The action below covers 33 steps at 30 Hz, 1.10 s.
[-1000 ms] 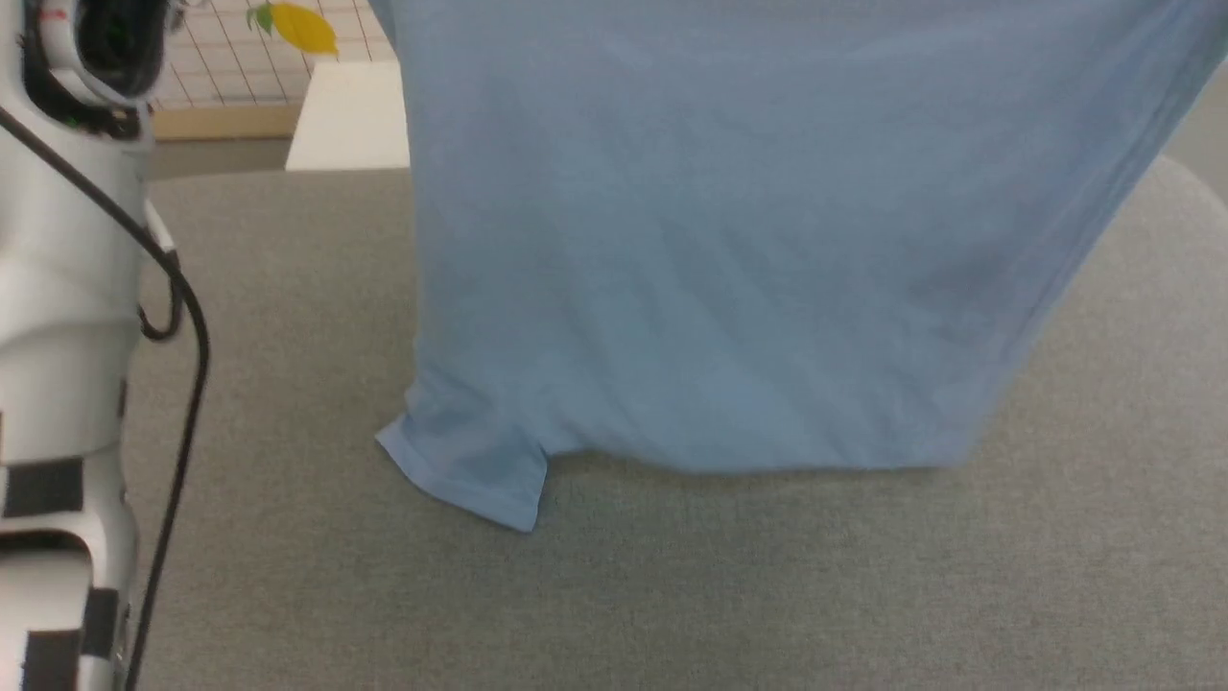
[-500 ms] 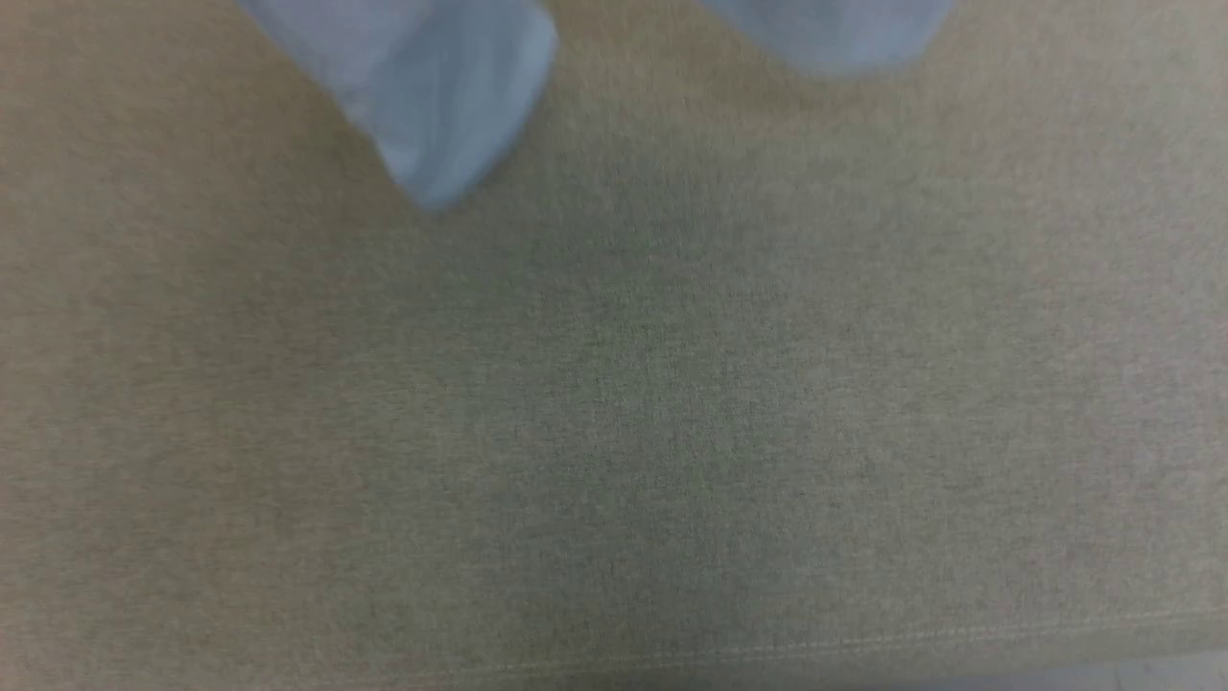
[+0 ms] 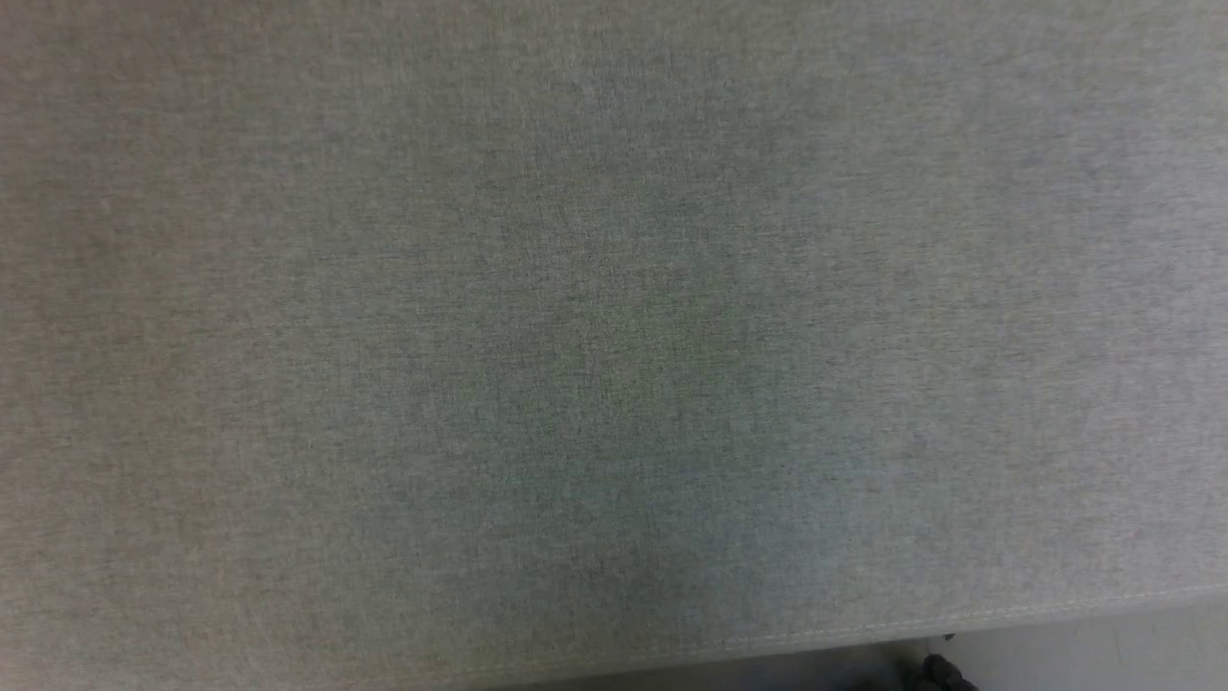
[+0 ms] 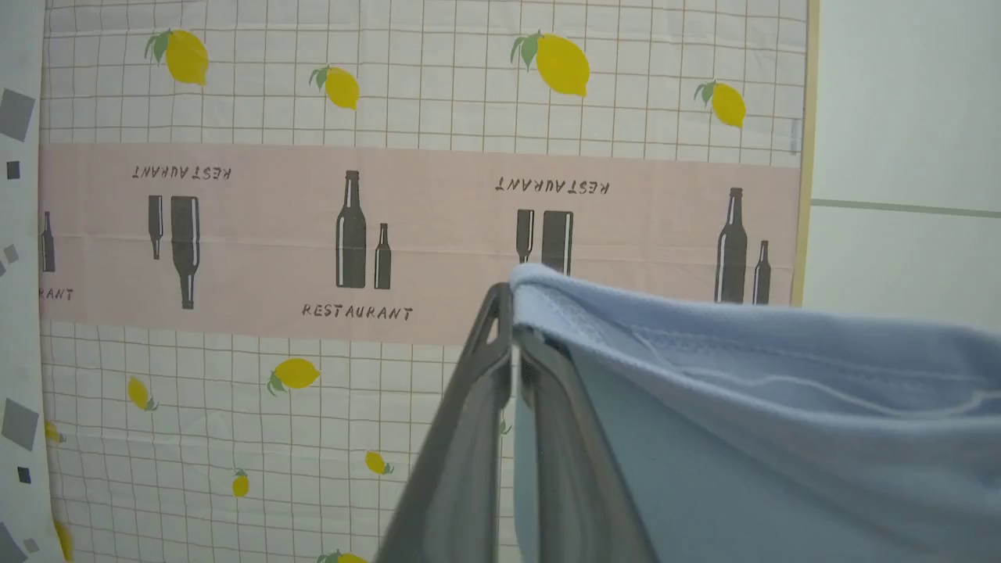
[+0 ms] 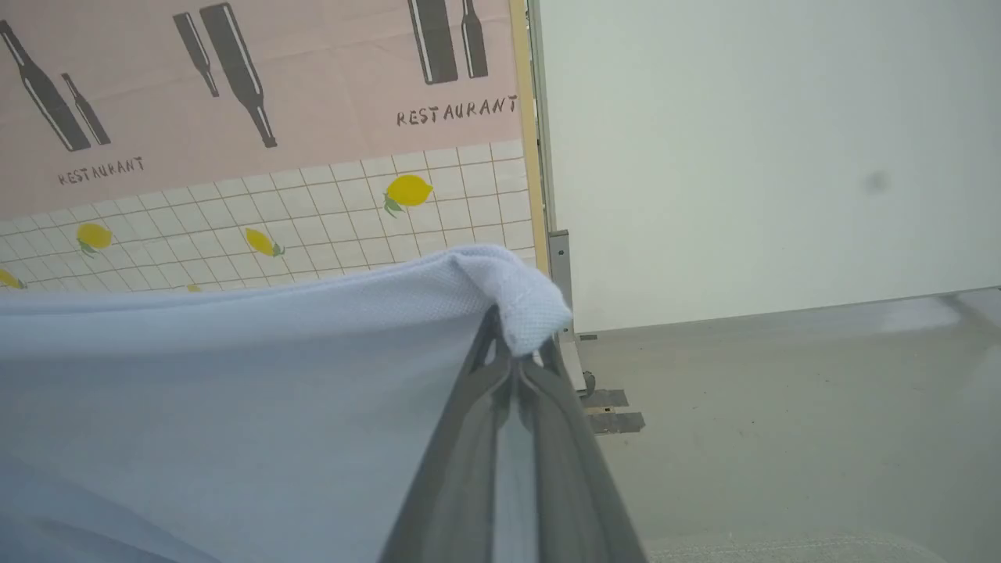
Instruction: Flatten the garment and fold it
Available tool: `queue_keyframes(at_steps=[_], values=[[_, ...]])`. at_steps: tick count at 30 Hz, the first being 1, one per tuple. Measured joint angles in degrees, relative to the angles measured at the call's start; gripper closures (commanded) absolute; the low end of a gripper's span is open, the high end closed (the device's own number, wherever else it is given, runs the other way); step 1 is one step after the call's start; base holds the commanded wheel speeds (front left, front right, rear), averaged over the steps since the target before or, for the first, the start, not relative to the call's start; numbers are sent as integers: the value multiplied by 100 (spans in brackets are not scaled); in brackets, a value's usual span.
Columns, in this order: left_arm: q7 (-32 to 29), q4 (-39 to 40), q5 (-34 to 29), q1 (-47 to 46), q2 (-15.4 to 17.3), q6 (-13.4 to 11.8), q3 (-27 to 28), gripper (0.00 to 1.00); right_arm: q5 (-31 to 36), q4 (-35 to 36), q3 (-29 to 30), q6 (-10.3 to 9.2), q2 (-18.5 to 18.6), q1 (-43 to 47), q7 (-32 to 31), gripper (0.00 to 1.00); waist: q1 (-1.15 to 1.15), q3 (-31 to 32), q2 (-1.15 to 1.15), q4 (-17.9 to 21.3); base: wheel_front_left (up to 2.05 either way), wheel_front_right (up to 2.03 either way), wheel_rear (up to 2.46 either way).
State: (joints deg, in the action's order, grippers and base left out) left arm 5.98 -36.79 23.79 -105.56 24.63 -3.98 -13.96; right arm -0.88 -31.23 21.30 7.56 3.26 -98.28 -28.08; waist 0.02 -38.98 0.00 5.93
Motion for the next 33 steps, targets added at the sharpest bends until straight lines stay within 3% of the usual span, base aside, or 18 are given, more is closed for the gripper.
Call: queue_keyframes(at_steps=[10,15,19,27,33], values=[[689,-617,567,1452,-304,454,214,100,-932,-330,-844,0,387,1365,399,100,-1,-43,0,-235,0,0,0],[832,-657,789,2643,-430,726,327,100,-1717,-89,-1660,0,787,2769,637,100,-1,377,0,-335,0,0,0],[848,-500,850,3992,-590,788,383,100,-2459,130,-1993,0,933,4186,856,100,-2,864,0,-440,0,0,0],[812,59,1274,6895,-992,693,428,100,-3184,532,-2214,0,1037,6647,1131,100,-3,1959,0,-651,0,0,0],[87,799,1615,8850,-1054,382,394,100,-3234,633,-2103,0,1094,7911,1336,100,-3,2735,0,-758,0,0,0]])
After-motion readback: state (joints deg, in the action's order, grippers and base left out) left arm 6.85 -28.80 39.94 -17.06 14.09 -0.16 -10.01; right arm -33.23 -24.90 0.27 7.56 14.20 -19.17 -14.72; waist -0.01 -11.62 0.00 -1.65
